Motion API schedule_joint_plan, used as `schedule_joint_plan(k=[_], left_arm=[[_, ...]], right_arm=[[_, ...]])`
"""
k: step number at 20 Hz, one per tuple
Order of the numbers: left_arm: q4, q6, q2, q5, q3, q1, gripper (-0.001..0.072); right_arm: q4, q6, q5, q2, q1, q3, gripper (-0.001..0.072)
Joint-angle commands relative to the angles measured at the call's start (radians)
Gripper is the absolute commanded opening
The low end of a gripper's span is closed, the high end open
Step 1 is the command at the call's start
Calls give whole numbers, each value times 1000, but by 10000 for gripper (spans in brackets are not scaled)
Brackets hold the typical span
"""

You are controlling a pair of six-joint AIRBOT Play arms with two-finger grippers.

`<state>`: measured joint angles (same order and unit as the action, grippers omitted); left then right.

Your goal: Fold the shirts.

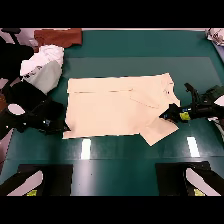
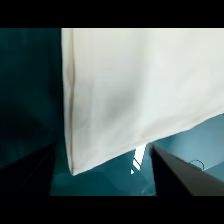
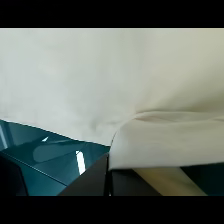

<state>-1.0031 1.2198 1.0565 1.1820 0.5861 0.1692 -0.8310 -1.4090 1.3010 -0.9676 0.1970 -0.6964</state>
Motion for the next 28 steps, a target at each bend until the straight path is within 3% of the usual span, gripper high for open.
schedule_joint_plan(k=[1,6,7,8,9,10,11,14,19,24,28], left_arm=[[26,-24,1,-16,-41,13,643],[61,-43,1,-19,-43,-2,625],[69,-46,1,-19,-43,-22,474],[76,-50,1,-25,-43,-50,418],[84,-49,1,-36,-41,-72,410],[103,-51,1,-45,-33,-83,171],[124,-50,1,-48,-15,-82,30],[99,-33,1,32,109,-82,23],[37,123,-11,35,256,-82,23],[40,286,-13,-146,330,-82,23],[44,357,-13,-336,335,-82,23]], right_arm=[[-7,-5,3,6,0,-1,20],[2,-7,13,7,0,-2,20],[2,-8,11,7,0,-1,19],[3,-9,13,7,-1,-1,19],[9,-11,16,8,0,-2,19],[20,-11,17,8,0,-2,19],[27,-11,18,8,0,-2,19],[27,-11,39,37,4,-2,19],[57,-22,96,166,135,-2,18],[192,5,50,208,319,-29,18],[189,23,-30,48,245,-169,18]])
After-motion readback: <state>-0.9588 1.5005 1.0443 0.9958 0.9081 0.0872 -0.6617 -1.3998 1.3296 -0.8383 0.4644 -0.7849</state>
